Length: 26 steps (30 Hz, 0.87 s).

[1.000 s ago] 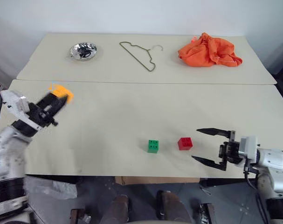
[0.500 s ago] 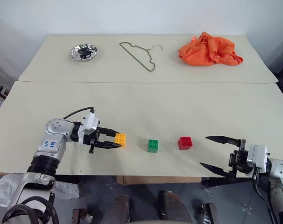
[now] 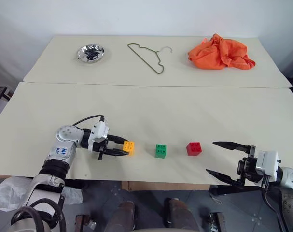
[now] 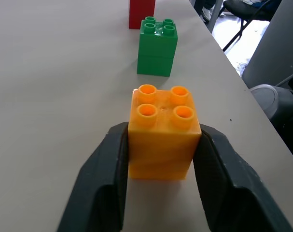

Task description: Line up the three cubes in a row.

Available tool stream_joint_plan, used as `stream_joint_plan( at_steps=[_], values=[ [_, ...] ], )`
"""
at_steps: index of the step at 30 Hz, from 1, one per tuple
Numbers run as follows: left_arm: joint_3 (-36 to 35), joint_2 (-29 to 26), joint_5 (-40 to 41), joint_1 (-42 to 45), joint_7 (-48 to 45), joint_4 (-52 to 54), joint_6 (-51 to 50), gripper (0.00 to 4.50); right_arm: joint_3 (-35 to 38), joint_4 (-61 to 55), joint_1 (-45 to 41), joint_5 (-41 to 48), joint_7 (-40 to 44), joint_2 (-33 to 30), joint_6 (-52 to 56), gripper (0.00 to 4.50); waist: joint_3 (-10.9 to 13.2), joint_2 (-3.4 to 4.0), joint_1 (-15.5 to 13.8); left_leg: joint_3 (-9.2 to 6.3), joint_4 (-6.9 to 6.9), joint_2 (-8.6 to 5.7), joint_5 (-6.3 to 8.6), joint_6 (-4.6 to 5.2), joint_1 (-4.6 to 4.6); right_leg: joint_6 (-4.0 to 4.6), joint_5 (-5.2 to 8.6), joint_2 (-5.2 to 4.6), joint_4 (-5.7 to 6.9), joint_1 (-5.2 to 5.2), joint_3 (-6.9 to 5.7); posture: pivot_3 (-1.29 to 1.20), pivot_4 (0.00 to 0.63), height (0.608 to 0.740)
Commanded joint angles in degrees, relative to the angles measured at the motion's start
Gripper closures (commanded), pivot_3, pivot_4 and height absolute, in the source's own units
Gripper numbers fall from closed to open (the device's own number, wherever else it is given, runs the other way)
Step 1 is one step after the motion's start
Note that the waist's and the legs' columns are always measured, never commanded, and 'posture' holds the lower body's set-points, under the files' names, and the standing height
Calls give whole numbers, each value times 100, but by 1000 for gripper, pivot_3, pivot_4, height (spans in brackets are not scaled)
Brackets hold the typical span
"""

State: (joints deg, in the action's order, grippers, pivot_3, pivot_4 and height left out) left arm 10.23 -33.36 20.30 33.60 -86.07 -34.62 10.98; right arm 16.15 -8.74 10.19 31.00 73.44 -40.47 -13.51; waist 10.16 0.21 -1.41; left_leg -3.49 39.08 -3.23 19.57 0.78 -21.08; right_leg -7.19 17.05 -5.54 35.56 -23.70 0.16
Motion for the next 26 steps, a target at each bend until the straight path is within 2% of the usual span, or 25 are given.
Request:
stream_joint_plan(
  at_steps=[1, 4, 6, 8, 11, 14, 17, 22, 26],
  values=[
    [-123, -90, 28, 60, -417, 127, -108, 1504, 25, -95, -63, 118, 10, -21, 24, 0, 1, -1, 2, 0, 0, 0, 0, 0, -1, 0, 0, 1, 2, 0, -1, 0, 150, 740],
    [-288, -212, 61, -60, -294, 301, -20, 527, -32, 19, -231, 118, 74, -13, 14, 0, 1, -2, 25, 0, 0, 3, 0, 0, 0, 0, 0, 1, 1, -2, 0, 0, 150, 740],
    [-552, -357, 206, -265, -121, 578, -34, 36, -67, 118, -398, 158, 203, -40, 10, 0, 1, -2, 60, 0, 0, 6, 0, -1, -1, 0, 0, 1, 0, -2, 0, 0, 150, 740],
    [-833, -536, 369, -532, 29, 948, -223, 36, -47, 241, -578, 241, 369, -87, 19, 0, 1, -2, 89, 0, -2, 10, 0, -2, 0, 0, 0, 0, 2, -2, 6, 0, 150, 740],
    [-1270, -840, 473, -978, 419, 1525, -608, 36, 45, 155, -748, 728, 461, -412, 894, 0, 2, -1, 121, -5, -4, 12, 1, -2, -3, 2, 1, -7, -1, -1, 20, 0, 150, 740],
    [-1991, -1183, 683, -1695, 836, 2175, -890, 36, 0, 351, -1296, 715, 760, -461, 689, 0, 3, -3, 168, -15, -3, 13, 0, -3, -2, 3, 1, -11, -4, 3, 27, 0, 150, 740],
    [-2500, -1238, 913, -2067, 1185, 2489, -1117, 36, -151, 581, -1579, 600, 1340, -576, 501, 0, 3, -3, 145, -16, -9, 17, 2, -7, 0, 9, 5, -10, -9, 2, 28, 0, 150, 740],
    [-2829, -1193, 725, -2288, 1518, 2488, -815, 36, -345, 1420, -2254, 561, 1862, -250, -135, 0, 4, -4, 57, -29, -6, 14, 1, -12, -1, 12, 6, -12, -11, 9, 16, 0, 150, 740],
    [-2824, -1121, 615, -2432, 1723, 2560, -698, 36, -620, 2028, -2626, 555, 1906, -230, -610, 0, 4, -3, 52, -28, -8, 13, 1, -12, -4, 12, 6, -12, -11, 3, 16, 0, 150, 740]
  ],
)
